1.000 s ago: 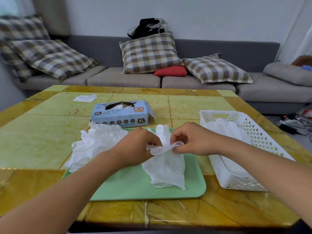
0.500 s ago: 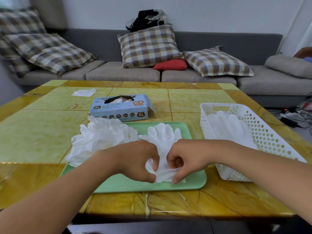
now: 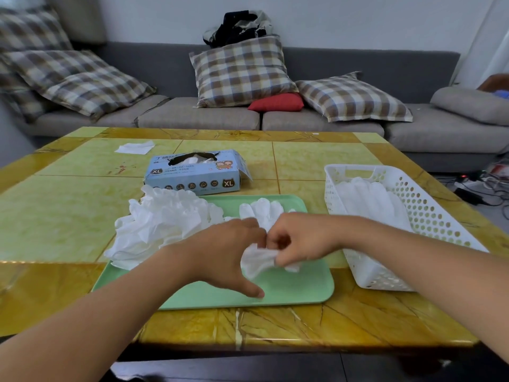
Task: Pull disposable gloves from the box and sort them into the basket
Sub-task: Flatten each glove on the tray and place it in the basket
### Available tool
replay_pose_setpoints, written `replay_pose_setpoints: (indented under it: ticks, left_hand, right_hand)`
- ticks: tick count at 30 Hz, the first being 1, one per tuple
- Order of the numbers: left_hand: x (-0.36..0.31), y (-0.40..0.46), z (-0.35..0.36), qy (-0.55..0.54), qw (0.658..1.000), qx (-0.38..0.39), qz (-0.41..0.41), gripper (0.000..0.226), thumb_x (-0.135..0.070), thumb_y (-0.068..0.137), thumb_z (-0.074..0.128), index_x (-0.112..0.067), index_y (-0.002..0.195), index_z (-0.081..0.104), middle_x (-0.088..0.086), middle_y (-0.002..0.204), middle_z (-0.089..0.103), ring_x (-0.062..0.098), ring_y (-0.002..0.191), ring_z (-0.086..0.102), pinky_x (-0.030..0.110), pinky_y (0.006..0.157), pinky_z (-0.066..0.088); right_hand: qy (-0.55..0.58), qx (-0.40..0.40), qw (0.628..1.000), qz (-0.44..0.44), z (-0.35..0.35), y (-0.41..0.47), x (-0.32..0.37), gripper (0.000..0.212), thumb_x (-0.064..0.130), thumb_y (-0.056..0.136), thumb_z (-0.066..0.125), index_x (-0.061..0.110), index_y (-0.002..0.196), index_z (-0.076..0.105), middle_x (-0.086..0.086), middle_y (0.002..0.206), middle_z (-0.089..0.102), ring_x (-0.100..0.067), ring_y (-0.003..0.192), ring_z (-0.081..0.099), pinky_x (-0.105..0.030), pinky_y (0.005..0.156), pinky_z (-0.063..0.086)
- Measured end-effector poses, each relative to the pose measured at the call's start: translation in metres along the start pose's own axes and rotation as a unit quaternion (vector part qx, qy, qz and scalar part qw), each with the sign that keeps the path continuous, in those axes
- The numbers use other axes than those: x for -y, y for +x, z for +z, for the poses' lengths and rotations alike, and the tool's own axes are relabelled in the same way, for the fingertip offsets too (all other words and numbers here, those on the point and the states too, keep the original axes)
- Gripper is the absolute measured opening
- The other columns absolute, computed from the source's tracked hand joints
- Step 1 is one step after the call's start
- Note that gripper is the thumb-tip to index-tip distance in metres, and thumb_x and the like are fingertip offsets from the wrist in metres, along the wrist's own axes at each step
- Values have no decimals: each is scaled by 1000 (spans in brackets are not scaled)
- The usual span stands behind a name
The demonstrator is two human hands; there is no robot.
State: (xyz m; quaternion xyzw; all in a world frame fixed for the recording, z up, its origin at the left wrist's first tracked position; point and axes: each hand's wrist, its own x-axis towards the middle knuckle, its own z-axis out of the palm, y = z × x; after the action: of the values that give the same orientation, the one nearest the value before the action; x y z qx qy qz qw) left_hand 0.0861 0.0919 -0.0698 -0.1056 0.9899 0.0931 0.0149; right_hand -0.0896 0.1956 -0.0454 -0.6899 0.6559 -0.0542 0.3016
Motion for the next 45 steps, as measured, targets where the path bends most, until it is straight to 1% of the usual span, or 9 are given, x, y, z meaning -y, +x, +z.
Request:
replay_pose_setpoints:
  ticks: [4,7,11,15,19,23,31,37,45]
  left_hand:
    - [-6,1,-21,-292,937,-192,13,41,-39,76,86,-19,109,71,-6,101,71,14,90,67,32,77,55]
    - [-20,-3,-39,-513,840,-176,-8,26,-24,86,70,-11,108,74,6,100,77,17,87,73,30,74,60]
    - [-27,7,-44,-605,746,-260,-102,26,-30,94,64,-5,96,73,12,89,75,24,78,70,38,75,58]
    - [-27,11,-53,-620,702,-330,-115,16,-25,100,60,-17,98,74,9,89,76,24,78,72,36,71,59]
    - [-31,6,-59,-598,706,-359,-120,18,-26,101,59,-18,99,75,11,91,77,28,81,74,43,77,61]
    - [-40,4,-70,-514,740,-411,-135,30,-31,98,63,-10,82,75,2,72,74,13,61,65,26,58,53]
    - [-95,47,-128,-600,713,-356,-72,32,-32,92,73,1,92,74,16,96,76,29,82,69,46,83,59]
    - [-142,90,-138,-676,684,-263,-76,32,-24,91,74,-1,113,73,11,103,77,29,101,73,50,95,56]
    - [-142,146,-131,-629,730,-261,-59,35,-25,88,76,4,107,69,26,114,69,35,95,68,49,97,53]
  right_hand:
    - [376,-26,926,0,-45,-13,-5,35,11,79,61,-9,108,62,-4,75,64,-10,62,61,-22,54,51]
    - [459,2,888,-5,-55,-19,-3,47,17,77,61,0,120,57,-8,82,61,-15,68,60,-24,57,53]
    - [573,-38,817,-46,-59,-20,0,64,49,81,66,4,126,57,-16,105,57,-29,94,54,-32,79,49]
    - [579,-26,813,-54,-40,-15,-6,103,68,71,76,5,147,46,-23,147,47,-44,134,46,-54,112,40]
    - [616,-85,780,-64,-21,-11,18,65,42,83,74,9,137,61,-16,140,60,-36,132,53,-50,115,38]
    - [588,-251,768,-37,-34,-19,40,42,24,95,66,0,129,64,-19,127,68,-36,121,62,-49,108,44]
    - [508,-379,772,-54,-100,-115,37,26,15,101,55,-1,115,70,-16,111,75,-28,105,72,-37,90,59]
    - [455,-428,780,21,-120,-178,1,35,19,99,61,-1,127,65,-19,124,69,-34,116,67,-51,104,50]
    - [468,-426,772,64,-130,-176,-59,40,22,94,68,1,129,65,-14,119,70,-23,96,66,-36,85,55]
